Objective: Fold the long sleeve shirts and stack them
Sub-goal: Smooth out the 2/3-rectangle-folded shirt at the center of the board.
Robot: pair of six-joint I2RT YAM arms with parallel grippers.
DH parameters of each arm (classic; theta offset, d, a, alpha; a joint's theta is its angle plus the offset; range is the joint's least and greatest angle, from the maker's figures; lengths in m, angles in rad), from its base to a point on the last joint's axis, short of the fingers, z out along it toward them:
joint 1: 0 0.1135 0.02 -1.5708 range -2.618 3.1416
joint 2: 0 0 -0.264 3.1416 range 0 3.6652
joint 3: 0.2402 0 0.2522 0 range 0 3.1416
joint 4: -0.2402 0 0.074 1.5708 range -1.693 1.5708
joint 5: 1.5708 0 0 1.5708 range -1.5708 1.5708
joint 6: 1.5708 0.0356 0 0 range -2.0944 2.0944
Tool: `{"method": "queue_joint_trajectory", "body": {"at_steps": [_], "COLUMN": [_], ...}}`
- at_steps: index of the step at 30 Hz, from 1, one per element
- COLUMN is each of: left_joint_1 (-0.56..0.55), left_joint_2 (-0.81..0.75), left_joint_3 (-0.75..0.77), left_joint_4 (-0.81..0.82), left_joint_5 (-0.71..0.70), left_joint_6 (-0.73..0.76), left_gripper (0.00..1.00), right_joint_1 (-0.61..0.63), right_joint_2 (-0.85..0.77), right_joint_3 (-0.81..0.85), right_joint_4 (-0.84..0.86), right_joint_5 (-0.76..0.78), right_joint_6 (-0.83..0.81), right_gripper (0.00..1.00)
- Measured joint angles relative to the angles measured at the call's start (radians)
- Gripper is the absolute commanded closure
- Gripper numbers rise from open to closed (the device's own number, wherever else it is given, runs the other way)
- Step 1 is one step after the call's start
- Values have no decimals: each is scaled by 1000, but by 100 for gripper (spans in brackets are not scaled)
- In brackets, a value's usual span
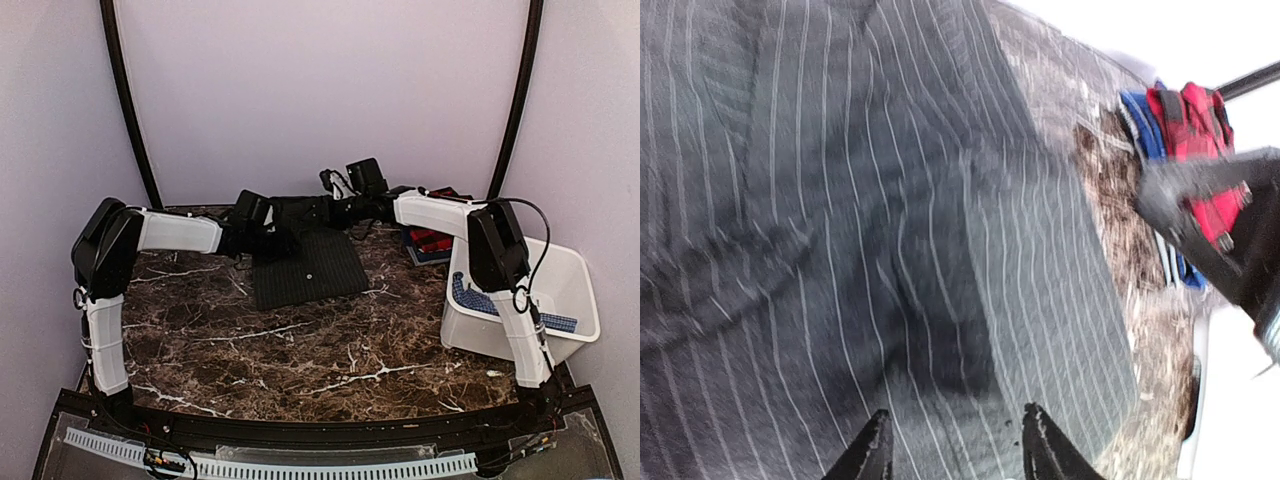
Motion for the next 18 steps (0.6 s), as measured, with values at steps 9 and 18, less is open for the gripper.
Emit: {"method": "queue_joint_trajectory", "body": {"at_steps": [9,18], "left_joint_1": [0,0], "left_joint_2": [51,191], "left_joint_3": [207,370], "left_joint_4": [-121,-243], "left_joint_5": [-137,-203], "left_joint_6": [59,122], "left_gripper": [57,63], "right_joint_1": [0,2], "right_joint_2": [-116,-153], "right_joint_3": [-56,-121], "right_joint_4": [-118,-161], "right_joint_5": [180,249], "right_joint_6": [-21,-37], "right_gripper": [44,45]}}
